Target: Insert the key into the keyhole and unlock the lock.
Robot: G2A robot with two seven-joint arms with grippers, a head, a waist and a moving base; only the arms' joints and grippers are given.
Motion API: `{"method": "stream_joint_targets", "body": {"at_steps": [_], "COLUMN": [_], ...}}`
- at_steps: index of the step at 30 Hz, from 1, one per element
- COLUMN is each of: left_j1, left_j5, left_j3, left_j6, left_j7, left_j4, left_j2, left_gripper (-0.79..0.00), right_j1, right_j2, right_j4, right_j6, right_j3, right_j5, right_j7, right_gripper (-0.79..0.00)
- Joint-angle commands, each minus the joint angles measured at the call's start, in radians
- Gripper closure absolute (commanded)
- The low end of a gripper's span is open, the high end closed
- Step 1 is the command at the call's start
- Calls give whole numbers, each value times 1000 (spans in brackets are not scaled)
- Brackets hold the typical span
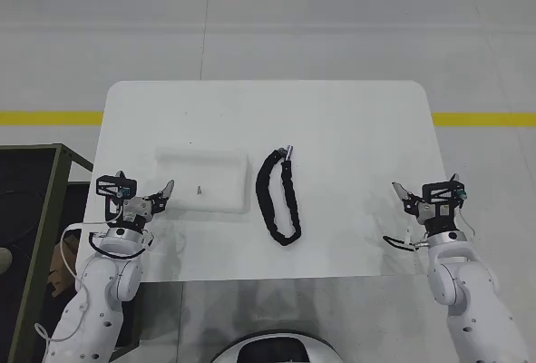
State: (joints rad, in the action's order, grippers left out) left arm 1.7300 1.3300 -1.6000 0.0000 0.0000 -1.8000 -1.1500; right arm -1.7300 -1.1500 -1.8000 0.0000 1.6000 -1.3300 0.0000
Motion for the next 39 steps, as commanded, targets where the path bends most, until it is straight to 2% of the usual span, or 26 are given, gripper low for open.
{"method": "stream_joint_targets", "body": {"at_steps": [1,18,20,22,25,30,34,36,37,38,39], "left_j1": [0,0,-9,-44,-100,-256,-421,-497,-527,-542,-552], "left_j5": [0,0,-3,-37,-80,-270,-342,-420,-444,-473,-506], "left_j3": [0,0,4,-4,-11,-27,0,15,19,34,47], "left_j6": [0,0,-18,-35,0,77,139,150,158,158,159], "left_j7": [0,0,-39,-163,-361,-906,-1325,-1489,-1536,-1536,-1536], "left_j4": [0,0,-18,-76,-187,-333,-331,-297,-273,-241,-211], "left_j2": [0,0,0,1,1,3,11,13,15,18,22], "left_gripper": [-784,-784,-785,-785,-785,-785,-785,-785,-776,-714,-588], "right_j1": [0,0,0,0,0,0,0,0,0,0,0], "right_j2": [0,0,0,0,0,0,0,0,0,0,0], "right_j4": [0,0,0,0,0,0,0,0,0,0,0], "right_j6": [0,0,0,0,0,0,0,0,0,0,0], "right_j3": [0,0,0,0,0,0,0,0,0,0,0], "right_j5": [0,0,0,0,0,0,0,0,0,0,0], "right_j7": [0,0,0,0,0,0,0,0,0,0,0], "right_gripper": [-784,-784,-785,-785,-785,-785,-785,-785,-785,-785,-785]}}
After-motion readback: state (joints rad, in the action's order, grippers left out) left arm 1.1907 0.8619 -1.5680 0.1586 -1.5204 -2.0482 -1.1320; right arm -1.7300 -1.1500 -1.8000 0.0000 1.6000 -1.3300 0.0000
